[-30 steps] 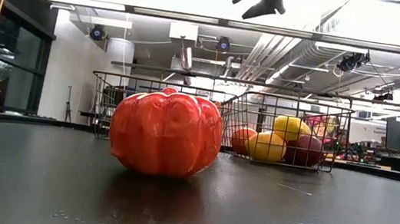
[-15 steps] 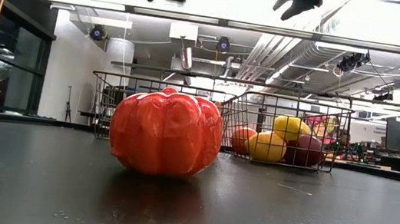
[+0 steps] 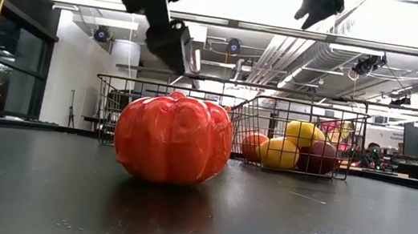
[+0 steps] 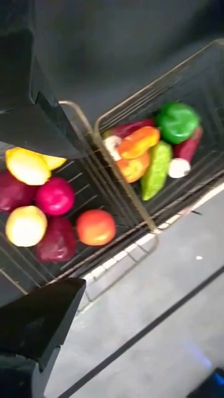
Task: Sort produce into baskets
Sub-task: Put the orange pumpkin into the left wire basket
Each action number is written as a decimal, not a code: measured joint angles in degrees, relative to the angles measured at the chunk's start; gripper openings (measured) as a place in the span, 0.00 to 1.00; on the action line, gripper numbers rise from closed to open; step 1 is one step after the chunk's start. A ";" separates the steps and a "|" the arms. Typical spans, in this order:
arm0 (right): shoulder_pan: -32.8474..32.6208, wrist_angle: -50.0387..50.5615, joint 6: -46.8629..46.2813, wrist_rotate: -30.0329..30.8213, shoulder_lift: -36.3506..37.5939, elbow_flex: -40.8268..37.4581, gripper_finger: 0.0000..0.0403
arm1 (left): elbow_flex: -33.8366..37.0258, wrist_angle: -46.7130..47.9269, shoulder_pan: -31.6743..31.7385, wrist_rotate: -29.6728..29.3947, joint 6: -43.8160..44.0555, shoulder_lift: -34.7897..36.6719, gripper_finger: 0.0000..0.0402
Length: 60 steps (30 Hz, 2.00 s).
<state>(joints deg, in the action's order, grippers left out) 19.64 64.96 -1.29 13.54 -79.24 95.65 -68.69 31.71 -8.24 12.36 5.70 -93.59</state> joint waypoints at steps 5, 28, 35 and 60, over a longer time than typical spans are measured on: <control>0.00 -0.09 0.15 -0.38 -0.02 -3.95 0.80 | 0.00 0.52 -1.71 -1.11 2.66 -1.48 0.93; -6.38 -8.26 -14.73 -12.67 8.10 -10.90 0.80 | -8.39 -2.86 -15.98 -20.25 1.12 -11.17 0.93; -15.94 -9.56 -28.55 -3.97 13.83 -10.86 0.80 | -8.39 -3.39 -16.89 -21.94 -0.44 -14.61 0.93; -28.06 -9.54 -34.80 8.50 13.64 -11.06 0.80 | -8.46 -10.76 -14.26 -21.33 0.48 -21.63 0.93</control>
<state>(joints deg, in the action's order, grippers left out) -8.43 55.42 -36.10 22.04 -65.60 84.60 -77.14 20.95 -22.50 -8.97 6.19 -115.22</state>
